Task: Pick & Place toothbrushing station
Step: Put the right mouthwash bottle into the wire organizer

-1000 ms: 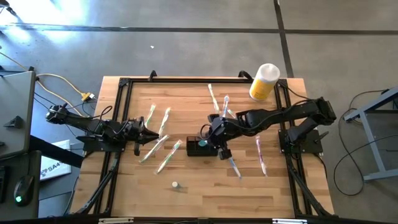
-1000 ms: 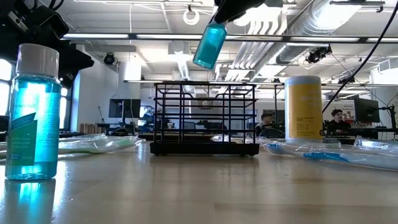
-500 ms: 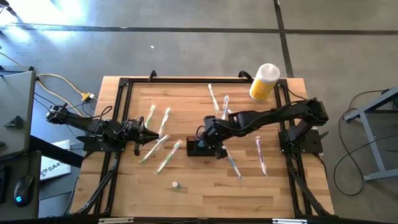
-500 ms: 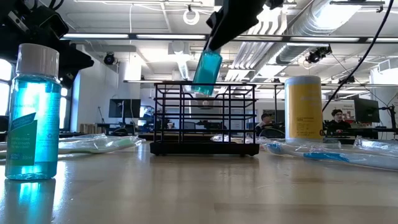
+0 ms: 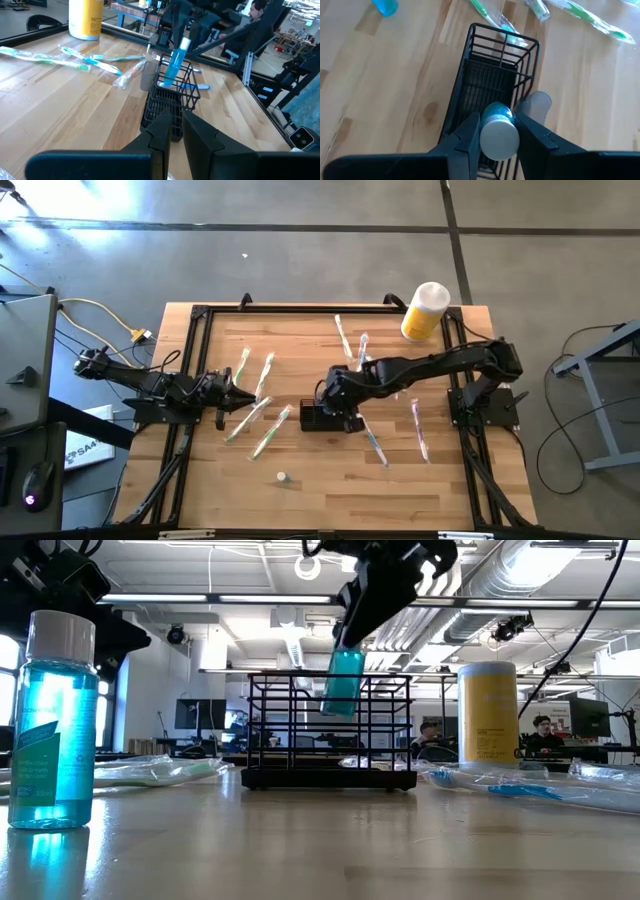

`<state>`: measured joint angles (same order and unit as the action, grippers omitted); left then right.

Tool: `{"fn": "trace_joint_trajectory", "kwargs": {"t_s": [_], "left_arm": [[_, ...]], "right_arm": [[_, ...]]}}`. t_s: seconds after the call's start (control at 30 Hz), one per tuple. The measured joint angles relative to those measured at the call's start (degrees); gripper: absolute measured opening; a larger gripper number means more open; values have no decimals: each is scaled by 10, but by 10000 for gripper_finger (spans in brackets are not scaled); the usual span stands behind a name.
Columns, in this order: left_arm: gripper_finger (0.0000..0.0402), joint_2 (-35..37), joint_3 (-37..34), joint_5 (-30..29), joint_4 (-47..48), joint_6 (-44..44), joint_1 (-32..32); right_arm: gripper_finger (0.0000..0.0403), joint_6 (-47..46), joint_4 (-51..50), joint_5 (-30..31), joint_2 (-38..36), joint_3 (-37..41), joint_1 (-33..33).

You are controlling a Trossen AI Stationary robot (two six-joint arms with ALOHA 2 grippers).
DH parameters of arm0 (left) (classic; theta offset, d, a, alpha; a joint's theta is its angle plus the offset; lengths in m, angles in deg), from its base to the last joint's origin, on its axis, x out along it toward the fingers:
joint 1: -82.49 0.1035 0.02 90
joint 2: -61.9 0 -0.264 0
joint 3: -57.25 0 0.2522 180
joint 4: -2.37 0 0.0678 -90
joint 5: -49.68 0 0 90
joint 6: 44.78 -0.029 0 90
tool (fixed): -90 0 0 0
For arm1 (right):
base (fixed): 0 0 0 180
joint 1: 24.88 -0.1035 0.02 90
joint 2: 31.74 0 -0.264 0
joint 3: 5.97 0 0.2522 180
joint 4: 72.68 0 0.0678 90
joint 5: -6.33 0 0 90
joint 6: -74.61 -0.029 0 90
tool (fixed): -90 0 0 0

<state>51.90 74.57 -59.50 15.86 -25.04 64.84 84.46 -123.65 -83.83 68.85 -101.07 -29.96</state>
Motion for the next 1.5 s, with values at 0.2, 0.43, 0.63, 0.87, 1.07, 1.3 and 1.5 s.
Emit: {"fn": "trace_joint_trajectory", "kwargs": {"t_s": [0.2, 0.43, 0.63, 0.87, 1.07, 1.3, 1.5], "left_arm": [[47, 0, 1, 2, 4, 0, 0], [47, 0, 1, 1, 4, 0, 0], [47, 0, 1, 1, 4, 1, 0], [47, 0, 1, 1, 3, 1, 0], [47, 0, 1, 1, 3, 1, 0], [47, 0, 1, 1, 3, 2, 0], [47, 0, 1, -1, 3, 2, 0]], "right_arm": [[89, -10, -4, -5, 20, -1, 0], [89, -15, -1, -19, 48, 0, 4], [89, -21, -4, -20, 59, 0, 8], [89, -21, 2, -31, 58, 0, 8], [89, -11, 9, -59, 58, 0, 8], [89, -8, 19, -65, 64, -1, 15], [89, -2, 31, -76, 84, -2, 24]]}}
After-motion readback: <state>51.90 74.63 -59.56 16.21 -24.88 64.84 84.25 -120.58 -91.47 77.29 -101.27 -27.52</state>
